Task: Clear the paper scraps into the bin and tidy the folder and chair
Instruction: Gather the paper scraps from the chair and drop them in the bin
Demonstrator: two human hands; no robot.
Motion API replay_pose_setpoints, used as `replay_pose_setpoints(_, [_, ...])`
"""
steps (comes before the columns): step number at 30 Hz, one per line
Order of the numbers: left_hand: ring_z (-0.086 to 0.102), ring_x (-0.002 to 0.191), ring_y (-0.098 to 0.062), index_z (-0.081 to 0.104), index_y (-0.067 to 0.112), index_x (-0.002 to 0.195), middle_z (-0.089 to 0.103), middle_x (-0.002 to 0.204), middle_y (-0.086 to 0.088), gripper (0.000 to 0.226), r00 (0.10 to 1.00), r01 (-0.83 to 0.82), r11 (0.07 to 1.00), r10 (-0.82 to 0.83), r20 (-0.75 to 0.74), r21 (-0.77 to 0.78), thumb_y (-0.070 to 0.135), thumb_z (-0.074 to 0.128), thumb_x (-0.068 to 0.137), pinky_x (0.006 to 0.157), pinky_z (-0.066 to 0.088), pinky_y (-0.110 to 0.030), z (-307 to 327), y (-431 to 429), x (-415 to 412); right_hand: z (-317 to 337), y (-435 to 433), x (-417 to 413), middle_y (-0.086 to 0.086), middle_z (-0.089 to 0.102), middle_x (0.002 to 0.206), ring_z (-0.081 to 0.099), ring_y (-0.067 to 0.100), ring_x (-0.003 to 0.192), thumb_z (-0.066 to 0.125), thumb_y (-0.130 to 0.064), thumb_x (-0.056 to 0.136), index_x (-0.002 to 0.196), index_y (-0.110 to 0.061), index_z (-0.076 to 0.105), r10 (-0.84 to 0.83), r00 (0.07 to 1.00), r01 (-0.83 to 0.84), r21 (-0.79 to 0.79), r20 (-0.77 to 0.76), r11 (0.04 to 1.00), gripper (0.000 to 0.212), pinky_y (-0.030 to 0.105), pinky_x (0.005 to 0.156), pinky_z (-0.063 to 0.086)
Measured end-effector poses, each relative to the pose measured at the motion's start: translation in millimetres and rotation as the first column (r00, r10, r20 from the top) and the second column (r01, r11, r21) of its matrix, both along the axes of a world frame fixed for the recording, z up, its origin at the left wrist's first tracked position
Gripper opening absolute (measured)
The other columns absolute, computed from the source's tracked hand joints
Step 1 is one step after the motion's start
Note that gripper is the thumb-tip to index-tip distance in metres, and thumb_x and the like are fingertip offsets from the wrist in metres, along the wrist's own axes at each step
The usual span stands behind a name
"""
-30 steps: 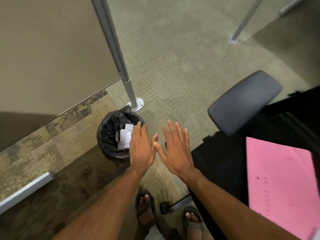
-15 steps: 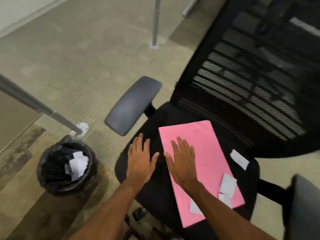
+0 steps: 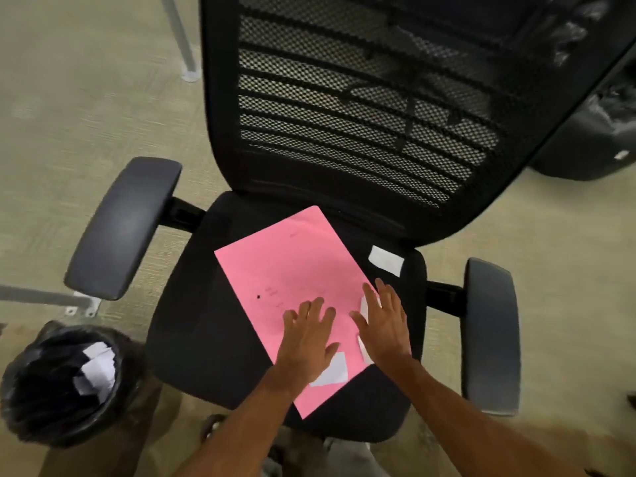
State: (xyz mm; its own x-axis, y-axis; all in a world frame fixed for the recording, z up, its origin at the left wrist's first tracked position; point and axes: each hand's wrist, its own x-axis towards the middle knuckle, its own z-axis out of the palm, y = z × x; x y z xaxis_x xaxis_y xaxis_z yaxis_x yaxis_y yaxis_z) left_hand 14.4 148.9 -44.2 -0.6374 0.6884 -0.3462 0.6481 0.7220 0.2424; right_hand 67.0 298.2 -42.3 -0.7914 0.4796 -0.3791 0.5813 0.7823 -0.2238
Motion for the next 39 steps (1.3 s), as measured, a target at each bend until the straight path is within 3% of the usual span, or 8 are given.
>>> replay_pose_setpoints(2, [0.068, 0.104, -0.029, 0.072, 0.021, 0.111, 0.068, 0.121, -0.008, 0.072, 0.999, 0.049, 0.998, -0.05, -0.014, -0.029, 0.061, 0.084, 0.053, 0.081, 0.055, -0.049, -1, 3, 10, -5, 2, 9, 0.004, 0.011, 0.161, 0.006, 0.026, 0.148, 0.042, -0.049, 0.096, 0.149, -0.024, 0.019, -0.036, 0.999, 0.036, -0.02, 0.004, 0.999, 0.064, 0.045, 0.119, 0.015])
replay_pose_setpoints(7, [0.036, 0.131, -0.028, 0.035, 0.022, 0.14, 0.035, 0.149, -0.008, 0.08, 0.992, 0.078, 0.992, -0.067, 0.105, -0.099, 0.06, 0.067, 0.077, 0.105, 0.032, -0.047, -24, 7, 20, -19, 4, 25, 0.004, 0.007, 0.161, 0.005, 0.027, 0.148, 0.055, -0.059, 0.085, 0.15, -0.027, 0.014, -0.044, 0.998, 0.048, -0.08, 0.044, 0.996, 0.083, 0.045, 0.118, 0.015])
replay_pose_setpoints(12, [0.046, 0.118, -0.019, 0.031, 0.02, 0.141, 0.047, 0.137, -0.004, 0.07, 0.994, 0.019, 0.998, -0.013, 0.113, -0.052, 0.044, 0.067, 0.086, 0.096, 0.037, -0.033, -28, 11, 15, -26, 11, 36, 0.01, 0.003, 0.16, 0.005, 0.032, 0.147, 0.063, -0.065, 0.075, 0.15, -0.031, 0.008, 0.009, 0.997, 0.0, -0.12, 0.071, 0.993, 0.099, 0.048, 0.117, 0.016])
replay_pose_setpoints(26, [0.06, 0.109, -0.016, 0.057, 0.012, 0.111, 0.064, 0.115, -0.002, 0.016, 0.836, -0.427, 0.871, 0.276, 0.475, 0.245, 0.019, 0.055, 0.097, 0.096, 0.052, -0.031, -19, 23, -3, -17, 31, 4, 0.011, 0.05, 0.127, 0.04, 0.03, 0.12, 0.071, -0.021, 0.082, 0.138, -0.017, 0.038, -0.213, 0.973, 0.209, -0.05, -0.089, 0.977, 0.065, 0.047, 0.098, 0.034])
replay_pose_setpoints(29, [0.063, 0.105, -0.016, 0.053, 0.014, 0.109, 0.064, 0.111, -0.004, 0.017, 0.797, -0.48, 0.829, 0.278, 0.536, 0.285, 0.006, 0.054, 0.095, 0.087, 0.05, -0.019, -16, 36, -3, -11, 39, -3, 0.012, 0.059, 0.108, 0.057, 0.03, 0.103, 0.068, -0.006, 0.084, 0.132, -0.014, 0.041, -0.361, 0.909, 0.298, -0.282, -0.208, 0.912, 0.056, 0.045, 0.087, 0.048])
replay_pose_setpoints(34, [0.065, 0.095, -0.015, 0.051, 0.022, 0.115, 0.066, 0.108, 0.002, 0.02, 0.885, -0.355, 0.891, 0.223, 0.409, 0.283, 0.023, 0.055, 0.096, 0.081, 0.052, -0.027, -18, 70, 9, -9, 63, -18, 0.016, 0.058, 0.111, 0.059, 0.028, 0.102, 0.061, -0.008, 0.09, 0.125, -0.005, 0.05, -0.543, 0.789, 0.422, -0.39, -0.288, 0.819, 0.036, 0.043, 0.087, 0.052])
replay_pose_setpoints(37, [0.058, 0.098, -0.019, 0.047, 0.019, 0.122, 0.058, 0.111, -0.001, 0.06, 0.954, -0.17, 0.971, 0.119, 0.274, 0.169, 0.059, 0.063, 0.081, 0.083, 0.045, -0.036, -23, 85, 17, -15, 78, -29, 0.019, 0.05, 0.119, 0.056, 0.032, 0.105, 0.061, -0.012, 0.091, 0.114, 0.0, 0.058, -0.511, 0.812, 0.421, -0.325, -0.281, 0.847, 0.026, 0.038, 0.089, 0.049])
replay_pose_setpoints(39, [0.053, 0.106, -0.022, 0.041, 0.017, 0.129, 0.052, 0.121, -0.006, 0.074, 0.979, -0.068, 0.996, 0.057, 0.195, 0.05, 0.057, 0.071, 0.075, 0.088, 0.043, -0.04, -28, 91, 22, -20, 88, -37, 0.019, 0.046, 0.127, 0.051, 0.031, 0.113, 0.063, -0.013, 0.09, 0.113, 0.001, 0.06, -0.475, 0.844, 0.407, -0.28, -0.249, 0.869, 0.027, 0.036, 0.096, 0.047])
